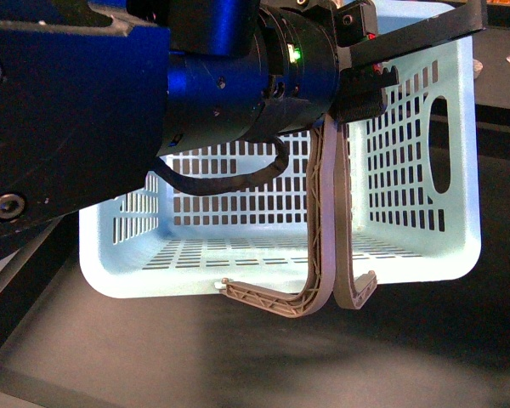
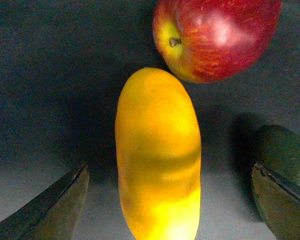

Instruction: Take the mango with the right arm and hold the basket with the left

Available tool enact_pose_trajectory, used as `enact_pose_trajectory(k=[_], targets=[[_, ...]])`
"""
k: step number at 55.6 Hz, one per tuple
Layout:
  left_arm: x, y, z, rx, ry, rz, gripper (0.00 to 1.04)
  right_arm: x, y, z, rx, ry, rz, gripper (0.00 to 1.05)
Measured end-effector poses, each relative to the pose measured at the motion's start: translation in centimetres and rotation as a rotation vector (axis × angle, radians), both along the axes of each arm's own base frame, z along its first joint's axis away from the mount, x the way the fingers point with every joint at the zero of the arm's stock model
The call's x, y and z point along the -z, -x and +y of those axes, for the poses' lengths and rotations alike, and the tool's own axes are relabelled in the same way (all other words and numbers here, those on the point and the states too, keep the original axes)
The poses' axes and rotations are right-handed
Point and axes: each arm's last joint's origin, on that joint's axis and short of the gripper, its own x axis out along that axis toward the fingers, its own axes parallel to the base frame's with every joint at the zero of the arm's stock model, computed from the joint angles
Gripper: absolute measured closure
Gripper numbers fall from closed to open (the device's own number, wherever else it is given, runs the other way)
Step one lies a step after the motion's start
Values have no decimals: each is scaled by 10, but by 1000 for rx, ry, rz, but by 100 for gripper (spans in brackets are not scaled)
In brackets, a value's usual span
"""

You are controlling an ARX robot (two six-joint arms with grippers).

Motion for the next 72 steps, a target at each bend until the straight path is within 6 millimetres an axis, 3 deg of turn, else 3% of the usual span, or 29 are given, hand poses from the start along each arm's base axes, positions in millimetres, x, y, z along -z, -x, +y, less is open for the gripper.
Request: enact_pose_trajectory(k=[25,36,45,60,66,72], targets=[[0,0,0,-2,-1,-1,99,24,-6,-16,41,14,29,8],[0,0,0,-2,0,0,99,25,-5,-19,53,11,27,33],[0,0,0,-1,0,0,99,16,-2,-19,57,-17,15,47],[0,0,0,-2,0,0,99,-34,-8,-7,9,-120,-85,52],[0,0,0,-1,-1,0,99,-68,-17,8,-48,-177,-156,52],[0,0,0,-1,0,0,99,-116,-29,35,-146,-246,-256,52]])
